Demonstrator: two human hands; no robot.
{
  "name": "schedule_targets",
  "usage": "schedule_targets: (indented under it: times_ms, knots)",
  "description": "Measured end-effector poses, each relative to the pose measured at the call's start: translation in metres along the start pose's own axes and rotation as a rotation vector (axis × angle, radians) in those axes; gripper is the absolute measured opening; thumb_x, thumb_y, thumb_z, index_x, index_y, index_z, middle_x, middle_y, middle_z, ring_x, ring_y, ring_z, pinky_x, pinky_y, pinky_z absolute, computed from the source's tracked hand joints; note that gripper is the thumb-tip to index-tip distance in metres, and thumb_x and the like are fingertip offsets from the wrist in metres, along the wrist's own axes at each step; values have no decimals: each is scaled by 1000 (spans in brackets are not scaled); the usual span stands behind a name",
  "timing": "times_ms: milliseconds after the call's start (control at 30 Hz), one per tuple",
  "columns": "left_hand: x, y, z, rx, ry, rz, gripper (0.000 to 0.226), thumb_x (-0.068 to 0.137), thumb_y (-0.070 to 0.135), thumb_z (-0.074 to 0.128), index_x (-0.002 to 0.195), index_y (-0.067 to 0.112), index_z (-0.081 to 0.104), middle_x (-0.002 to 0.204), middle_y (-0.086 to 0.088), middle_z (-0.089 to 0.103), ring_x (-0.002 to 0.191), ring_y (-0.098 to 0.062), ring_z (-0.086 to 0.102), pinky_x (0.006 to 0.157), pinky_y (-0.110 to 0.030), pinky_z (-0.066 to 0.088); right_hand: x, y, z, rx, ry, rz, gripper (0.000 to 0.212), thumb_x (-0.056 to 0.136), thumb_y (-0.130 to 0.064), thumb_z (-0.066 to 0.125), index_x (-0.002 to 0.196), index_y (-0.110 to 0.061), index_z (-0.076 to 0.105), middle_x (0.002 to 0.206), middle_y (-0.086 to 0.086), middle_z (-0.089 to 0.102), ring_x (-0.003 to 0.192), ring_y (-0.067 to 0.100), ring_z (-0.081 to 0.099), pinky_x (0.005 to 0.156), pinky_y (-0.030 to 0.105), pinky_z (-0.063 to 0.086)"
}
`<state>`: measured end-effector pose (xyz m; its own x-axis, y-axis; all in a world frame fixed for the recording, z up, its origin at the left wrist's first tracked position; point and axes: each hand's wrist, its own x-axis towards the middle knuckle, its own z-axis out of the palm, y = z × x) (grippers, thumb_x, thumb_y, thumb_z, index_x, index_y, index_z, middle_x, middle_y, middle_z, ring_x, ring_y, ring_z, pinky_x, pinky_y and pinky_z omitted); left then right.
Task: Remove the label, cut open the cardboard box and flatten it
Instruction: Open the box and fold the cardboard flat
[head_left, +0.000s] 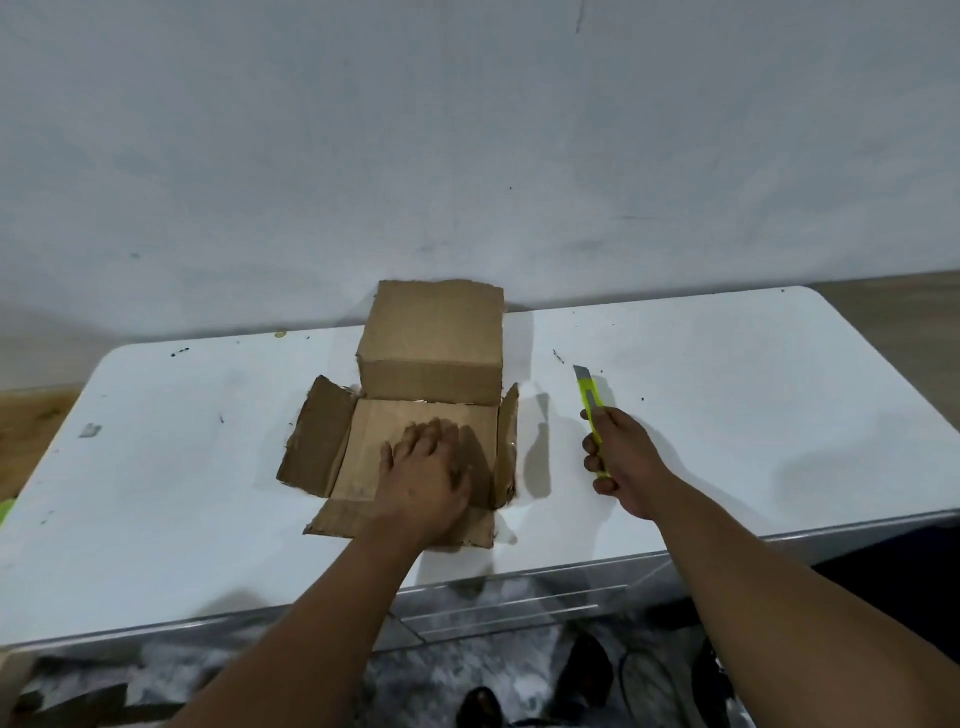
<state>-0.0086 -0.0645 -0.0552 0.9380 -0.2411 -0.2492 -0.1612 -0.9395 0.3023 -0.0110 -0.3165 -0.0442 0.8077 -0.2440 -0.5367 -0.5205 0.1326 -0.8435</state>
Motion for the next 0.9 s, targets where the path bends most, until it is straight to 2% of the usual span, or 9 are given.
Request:
schedule_targets:
  times_ms: [133, 333, 533, 600, 733, 833, 900]
  knots:
    - [1, -1, 9, 10, -50, 4, 68, 103, 47, 36, 161, 24, 10, 170, 1, -3, 155, -29, -7, 124, -56, -1, -2, 2, -2, -4, 24, -37, 24, 101, -34, 45, 108, -16, 60, 70, 3, 45, 51, 14, 35, 44, 21, 20]
    - [4, -1, 21, -4, -36, -24, 70, 102, 52, 34, 161, 26, 8, 169, 1, -8, 155, -29, -13, 123, -57, -3, -3, 0, -5, 24, 75, -54, 21, 99, -20, 42, 109, -14, 59, 69, 3, 43, 52, 15, 36, 44, 22, 21]
    - [2, 6, 26, 3, -8, -48, 69, 103, 52, 28, 162, 26, 3, 169, 0, -12, 154, -29, -17, 123, -56, -8, 0, 0, -6, 80, 45, -20, 26, 90, 0, 31, 96, -16, 51, 76, 6, 47, 56, 16, 38, 41, 23, 26]
    - [1, 7, 28, 6, 2, -52, 68, 103, 53, 26, 162, 27, 2, 169, 0, -12, 154, -29, -18, 122, -54, -9, 2, 0, -6, 107, 17, -15, 27, 93, -1, 32, 101, -16, 53, 82, 8, 52, 59, 18, 38, 41, 23, 28]
    - [1, 8, 30, 20, 6, -66, 69, 102, 54, 25, 162, 28, 1, 168, 0, -15, 153, -28, -20, 122, -54, -10, 10, 2, -7, 123, -29, 6, 23, 103, -21, 41, 124, -21, 52, 98, 13, 61, 65, 20, 41, 45, 27, 35]
    - [1, 12, 31, 14, 12, -85, 69, 102, 54, 25, 161, 28, 0, 168, -1, -15, 153, -28, -20, 122, -55, -9, 16, 0, -7, 72, 1, -23, 35, 99, -10, 39, 131, -26, 37, 107, 15, 63, 70, 22, 44, 51, 32, 41]
    - [2, 14, 31, 6, 22, -93, 69, 102, 53, 25, 161, 27, 1, 168, -1, -14, 153, -29, -19, 122, -56, -9, 22, -2, -7, -52, 44, -99, 30, 98, -9, 41, 127, -19, 39, 108, 14, 59, 72, 21, 49, 57, 36, 51]
